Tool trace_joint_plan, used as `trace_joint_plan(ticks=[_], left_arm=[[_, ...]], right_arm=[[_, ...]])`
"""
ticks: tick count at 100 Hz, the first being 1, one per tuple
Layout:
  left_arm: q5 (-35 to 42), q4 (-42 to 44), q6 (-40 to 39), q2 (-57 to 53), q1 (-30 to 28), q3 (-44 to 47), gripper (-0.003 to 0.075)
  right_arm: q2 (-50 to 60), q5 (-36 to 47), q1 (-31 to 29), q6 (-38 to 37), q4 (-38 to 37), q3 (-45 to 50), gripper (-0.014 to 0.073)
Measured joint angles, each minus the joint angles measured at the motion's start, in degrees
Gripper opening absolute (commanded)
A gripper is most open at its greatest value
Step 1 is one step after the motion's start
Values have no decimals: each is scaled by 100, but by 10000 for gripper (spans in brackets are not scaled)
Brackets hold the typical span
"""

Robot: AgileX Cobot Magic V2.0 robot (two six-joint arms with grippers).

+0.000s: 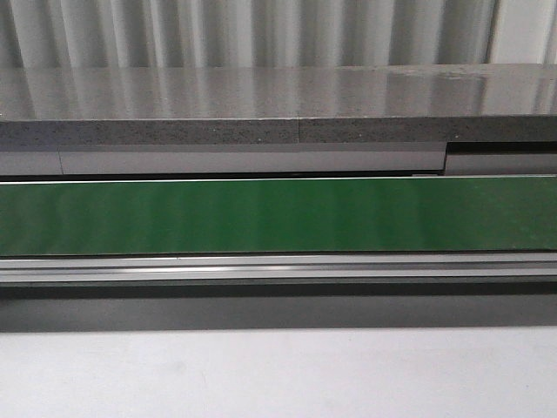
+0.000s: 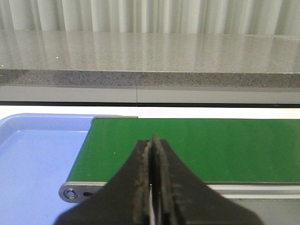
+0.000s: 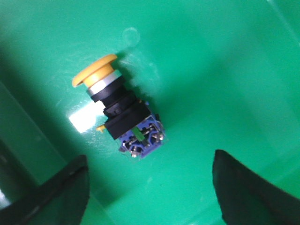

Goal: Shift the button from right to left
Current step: 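Lower the right gripper onto the yellow-capped button and grasp it, then carry the button with the right gripper onto the belt end and release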

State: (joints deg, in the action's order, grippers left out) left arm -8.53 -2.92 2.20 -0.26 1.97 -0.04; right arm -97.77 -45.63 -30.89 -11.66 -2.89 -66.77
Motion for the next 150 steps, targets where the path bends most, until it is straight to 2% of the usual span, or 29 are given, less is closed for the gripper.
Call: trace_joint_plan(ticks=[46,54,55,66,73,94,116,150], left_arm=[[0,0,0,0,0,0,-20],[0,0,0,0,0,0,-20],[0,0,0,0,0,0,-20],[0,0,0,0,0,0,-20],[0,0,0,0,0,0,-20],[0,0,0,0,0,0,-20],[0,0,0,0,0,0,-20],[0,0,0,0,0,0,-20]], right_arm=[[-1161,-104,0,218,46,-423,559],[-1263,-82,0,247,58,-423,470],[-1282,-82,0,247,58,-423,436],[-1345,-82,0,256,96,-427,278],[-1345,-53,0,256,93,-441,235],[-1162,7,0,260,173,-441,238],[-270,-17,181,294,394,-441,238],[636,-750,1556,305,504,-441,238]])
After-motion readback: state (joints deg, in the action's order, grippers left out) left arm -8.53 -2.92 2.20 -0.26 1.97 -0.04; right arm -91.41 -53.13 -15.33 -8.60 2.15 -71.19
